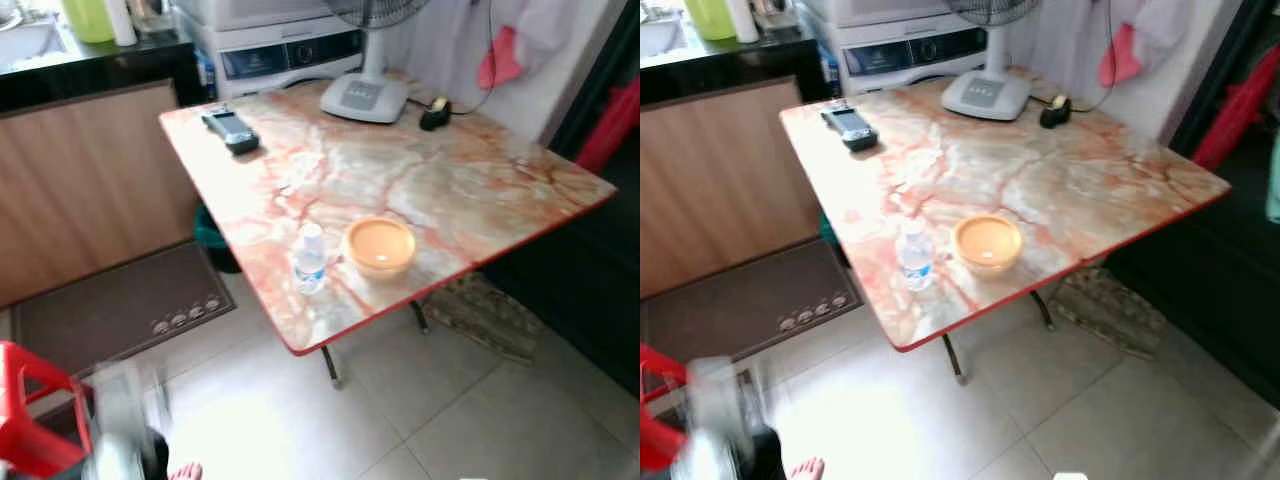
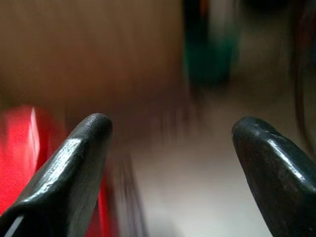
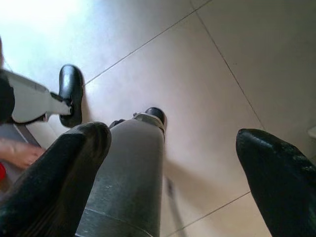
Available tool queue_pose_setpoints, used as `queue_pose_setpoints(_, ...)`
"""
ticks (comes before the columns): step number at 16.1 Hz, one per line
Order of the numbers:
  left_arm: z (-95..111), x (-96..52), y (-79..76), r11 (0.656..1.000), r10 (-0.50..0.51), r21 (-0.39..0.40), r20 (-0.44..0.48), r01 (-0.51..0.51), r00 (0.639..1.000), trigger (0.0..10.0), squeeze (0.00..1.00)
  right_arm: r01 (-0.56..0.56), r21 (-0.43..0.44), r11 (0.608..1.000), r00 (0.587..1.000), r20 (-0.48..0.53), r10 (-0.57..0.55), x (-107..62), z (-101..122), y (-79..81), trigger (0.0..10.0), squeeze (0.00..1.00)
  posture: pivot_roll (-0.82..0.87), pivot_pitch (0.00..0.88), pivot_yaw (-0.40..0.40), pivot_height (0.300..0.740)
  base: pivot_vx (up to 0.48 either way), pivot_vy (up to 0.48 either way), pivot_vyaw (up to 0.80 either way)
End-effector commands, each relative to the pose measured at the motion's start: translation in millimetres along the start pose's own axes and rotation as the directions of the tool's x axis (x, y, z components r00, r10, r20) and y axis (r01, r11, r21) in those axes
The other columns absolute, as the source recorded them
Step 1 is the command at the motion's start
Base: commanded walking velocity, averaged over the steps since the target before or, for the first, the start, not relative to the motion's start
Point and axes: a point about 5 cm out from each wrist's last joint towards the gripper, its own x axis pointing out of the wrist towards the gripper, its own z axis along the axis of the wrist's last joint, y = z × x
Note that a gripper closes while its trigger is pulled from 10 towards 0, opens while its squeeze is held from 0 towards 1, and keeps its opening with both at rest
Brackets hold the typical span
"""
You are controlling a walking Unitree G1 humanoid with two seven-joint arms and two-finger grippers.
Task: Restocking fridge
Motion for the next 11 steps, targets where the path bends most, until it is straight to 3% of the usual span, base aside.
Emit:
queue_pose_setpoints(1,3,-6.4,-10.1,0.998,-0.045,0.039,0.014,0.044,0.999,10.0,0.0,0.011,0.026,1.0,1.0,-0.016,-0.01,-1.5,-9,-2.1,10.0,0.0,0.16,0.029,-0.03,0.74,0.0,0.0,0.0)
queue_pose_setpoints(3,42,-1.4,-20.0,0.995,-0.098,-0.003,0.203,0.101,0.974,10.0,0.0,0.011,0.029,1.0,1.0,-0.018,-0.01,-2.0,-11,-2.6,10.0,0.0,0.15,0.031,-0.03,0.74,0.0,0.0,0.0)
queue_pose_setpoints(6,84,-2.7,-31.7,0.982,-0.177,-0.005,0.339,0.19,0.924,10.0,0.0,0.013,0.033,0.999,1.0,-0.014,-0.012,-2.3,-12,-3.3,10.0,0.0,0.15,0.04,-0.033,0.74,0.0,0.0,0.0)
queue_pose_setpoints(7,123,-11.1,-53.9,0.945,-0.305,0.028,0.436,0.325,0.847,10.0,0.0,0.022,0.042,0.999,1.0,-0.003,-0.022,-2.6,-11,-4.7,10.0,0.0,0.16,0.044,-0.035,0.74,0.0,0.0,0.0)
queue_pose_setpoints(10,165,-23.6,-81.8,0.884,-0.36,-0.076,0.516,0.46,0.777,10.0,0.0,0.035,0.057,0.998,0.999,0.014,-0.036,-3.0,-10,-6.6,10.0,0.0,0.15,0.049,-0.044,0.74,0.0,0.0,0.0)
queue_pose_setpoints(11,184,-31.1,-98.7,0.809,-0.416,-0.147,0.539,0.568,0.732,10.0,0.0,0.034,0.051,0.998,0.999,0.017,-0.035,-3.2,-10,-7.5,10.0,0.0,0.15,0.05,-0.045,0.74,0.0,0.0,0.0)
